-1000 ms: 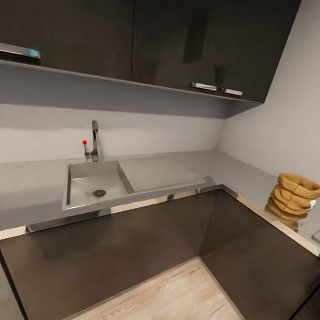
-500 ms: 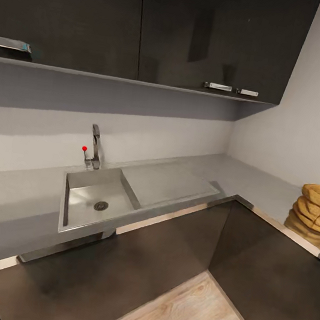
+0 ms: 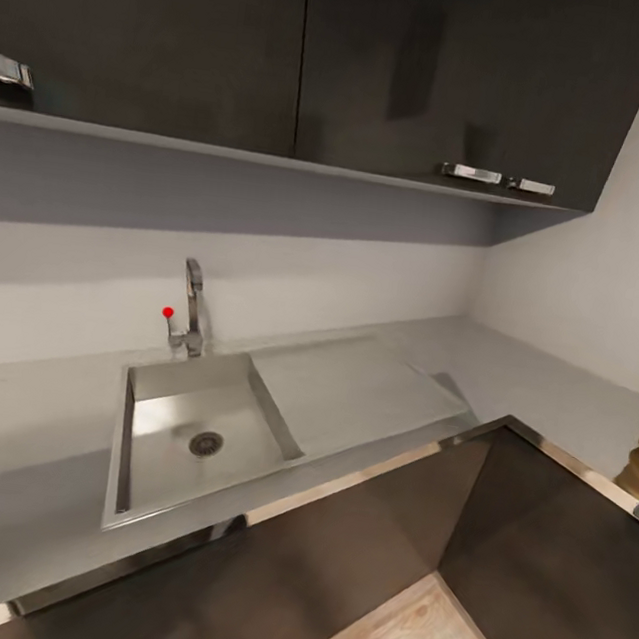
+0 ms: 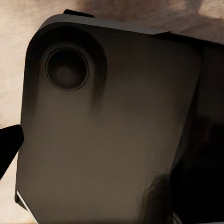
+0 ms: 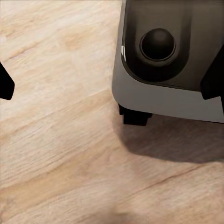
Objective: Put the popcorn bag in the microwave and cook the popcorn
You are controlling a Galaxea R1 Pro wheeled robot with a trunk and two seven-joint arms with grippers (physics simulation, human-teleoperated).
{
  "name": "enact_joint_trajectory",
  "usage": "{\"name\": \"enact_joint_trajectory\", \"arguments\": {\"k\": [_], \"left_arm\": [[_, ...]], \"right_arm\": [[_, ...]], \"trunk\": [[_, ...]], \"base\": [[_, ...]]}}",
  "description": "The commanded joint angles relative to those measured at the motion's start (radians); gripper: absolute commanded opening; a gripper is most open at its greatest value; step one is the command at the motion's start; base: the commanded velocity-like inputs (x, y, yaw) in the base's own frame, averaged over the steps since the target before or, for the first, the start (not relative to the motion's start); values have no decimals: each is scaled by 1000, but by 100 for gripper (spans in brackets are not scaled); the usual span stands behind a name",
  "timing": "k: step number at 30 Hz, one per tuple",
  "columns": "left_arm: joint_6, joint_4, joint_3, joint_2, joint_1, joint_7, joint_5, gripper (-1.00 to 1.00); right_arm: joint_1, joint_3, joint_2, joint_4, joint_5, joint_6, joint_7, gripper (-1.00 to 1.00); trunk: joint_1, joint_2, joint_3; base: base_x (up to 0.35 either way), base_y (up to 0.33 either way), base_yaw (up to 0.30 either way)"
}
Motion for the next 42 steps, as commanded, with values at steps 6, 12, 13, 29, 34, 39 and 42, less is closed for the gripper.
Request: {"name": "enact_joint_trajectory", "arguments": {"k": [6, 12, 13, 29, 34, 39, 42], "left_arm": [[-5, -2, 3, -1, 0, 2, 4, 100], [-7, -2, 3, -1, 0, 3, 5, 100], [-7, -2, 3, -1, 0, 3, 5, 100], [-7, -2, 3, -1, 0, 8, 5, 100], [-7, -2, 3, 0, 0, 9, 6, 100], [-7, -3, 5, 0, 0, 10, 7, 100], [-13, -5, 4, 0, 0, 10, 7, 100]], "right_arm": [[-1, -9, 0, 3, 4, -3, -1, 100], [-1, -9, 0, 3, 3, -3, -1, 100], [-1, -10, 0, 3, 3, -3, -1, 100], [-2, -15, -1, 3, -78, -4, -1, 100], [-1, -15, -2, 3, -174, -6, 0, 100], [-1, -13, -2, 3, -180, -5, 1, 100], [-1, -13, -1, 3, -179, -4, 1, 100]], "trunk": [[1, 0, 1], [1, 0, 3], [1, 0, 4], [1, 0, 11], [1, 0, 14], [1, 0, 16], [1, 0, 17]], "base": [[126, 44, -186], [4, 1, -277], [0, 0, -280], [0, 0, -281], [0, 0, -283], [0, 0, -284], [0, 0, -284]]}}
